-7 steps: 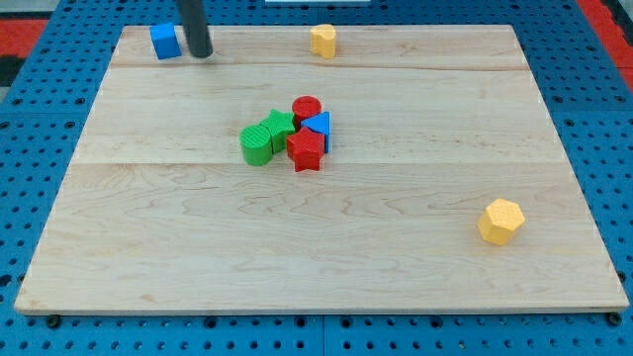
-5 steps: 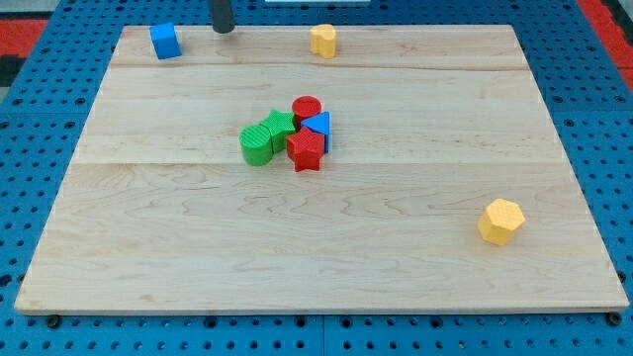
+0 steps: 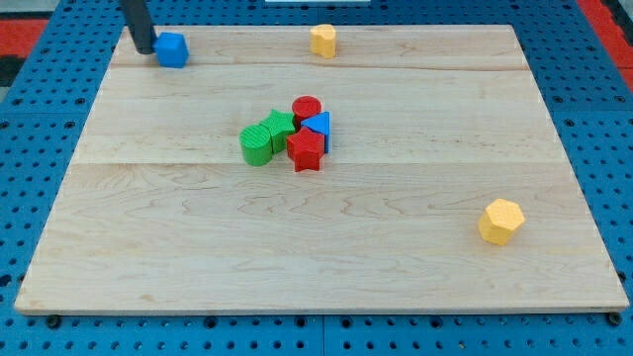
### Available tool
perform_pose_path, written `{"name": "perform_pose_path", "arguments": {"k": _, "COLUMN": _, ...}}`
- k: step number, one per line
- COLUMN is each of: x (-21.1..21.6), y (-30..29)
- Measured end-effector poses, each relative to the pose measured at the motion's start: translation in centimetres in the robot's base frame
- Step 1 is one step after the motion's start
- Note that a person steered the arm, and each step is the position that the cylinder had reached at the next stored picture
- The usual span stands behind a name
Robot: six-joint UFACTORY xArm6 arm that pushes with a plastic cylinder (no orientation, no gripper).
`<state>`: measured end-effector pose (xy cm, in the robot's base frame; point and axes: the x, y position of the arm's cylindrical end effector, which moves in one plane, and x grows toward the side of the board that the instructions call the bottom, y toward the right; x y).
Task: Move the blue cube into the group of the blocks
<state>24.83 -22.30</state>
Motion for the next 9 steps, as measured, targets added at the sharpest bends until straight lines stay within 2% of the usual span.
{"name": "perform_pose_path", "arguments": {"k": 1, "x": -1.2, "y": 4.0}}
{"name": "perform_pose_path", "arguments": {"k": 2, "x": -2.7, "y": 5.1}}
{"name": "perform_pose_path", "arguments": {"k": 3, "x": 2.0, "y": 7.4}}
{"name": "perform_pose_path", "arguments": {"k": 4, "x": 4.8, "y": 11.6}}
{"name": "perform_pose_path", "arguments": {"k": 6, "x": 1.0, "y": 13.0}}
{"name": "perform_pose_path", "arguments": {"k": 7, "x": 0.7, "y": 13.1}}
{"name": "perform_pose_path", "arguments": {"k": 9, "x": 5.7, "y": 16.7}}
